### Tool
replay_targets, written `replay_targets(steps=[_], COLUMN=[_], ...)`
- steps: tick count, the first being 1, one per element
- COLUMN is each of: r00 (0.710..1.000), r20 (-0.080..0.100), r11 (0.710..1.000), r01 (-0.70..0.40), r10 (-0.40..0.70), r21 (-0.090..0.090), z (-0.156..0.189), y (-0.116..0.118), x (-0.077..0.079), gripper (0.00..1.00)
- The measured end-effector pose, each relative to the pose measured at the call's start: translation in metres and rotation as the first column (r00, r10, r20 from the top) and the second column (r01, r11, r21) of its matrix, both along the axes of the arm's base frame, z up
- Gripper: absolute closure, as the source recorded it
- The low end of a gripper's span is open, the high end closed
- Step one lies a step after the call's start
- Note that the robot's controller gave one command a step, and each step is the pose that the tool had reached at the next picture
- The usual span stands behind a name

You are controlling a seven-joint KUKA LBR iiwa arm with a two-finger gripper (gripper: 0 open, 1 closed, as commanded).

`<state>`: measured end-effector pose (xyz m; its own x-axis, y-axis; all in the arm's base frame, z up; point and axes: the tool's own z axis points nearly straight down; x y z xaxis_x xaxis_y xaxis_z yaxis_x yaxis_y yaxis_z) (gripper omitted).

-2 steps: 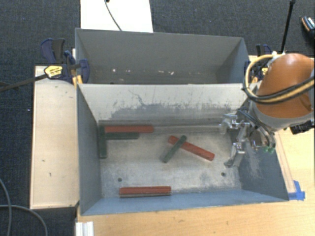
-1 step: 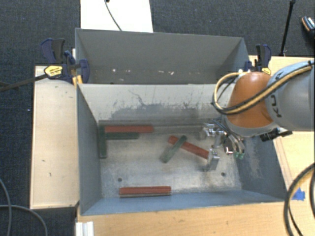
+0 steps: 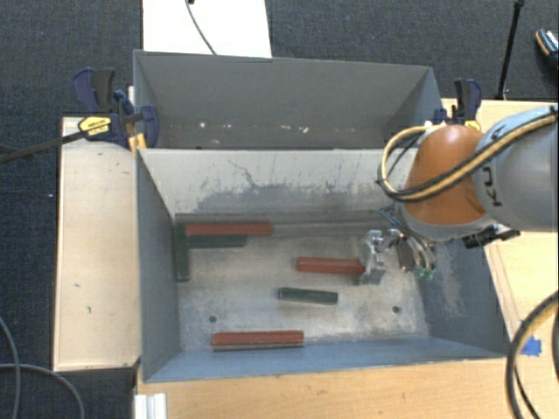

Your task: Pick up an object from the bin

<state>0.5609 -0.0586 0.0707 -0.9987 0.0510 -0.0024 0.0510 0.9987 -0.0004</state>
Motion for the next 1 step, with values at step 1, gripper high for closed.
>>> replay_targets(steps=[1], r00=[0.998], r20=[0.009], r11=[0.998], r01=[0.066], r10=[-0.066], r21=[0.001], z=[0.1862], y=[0.0057], x=[-0.0002], gripper=[1.0])
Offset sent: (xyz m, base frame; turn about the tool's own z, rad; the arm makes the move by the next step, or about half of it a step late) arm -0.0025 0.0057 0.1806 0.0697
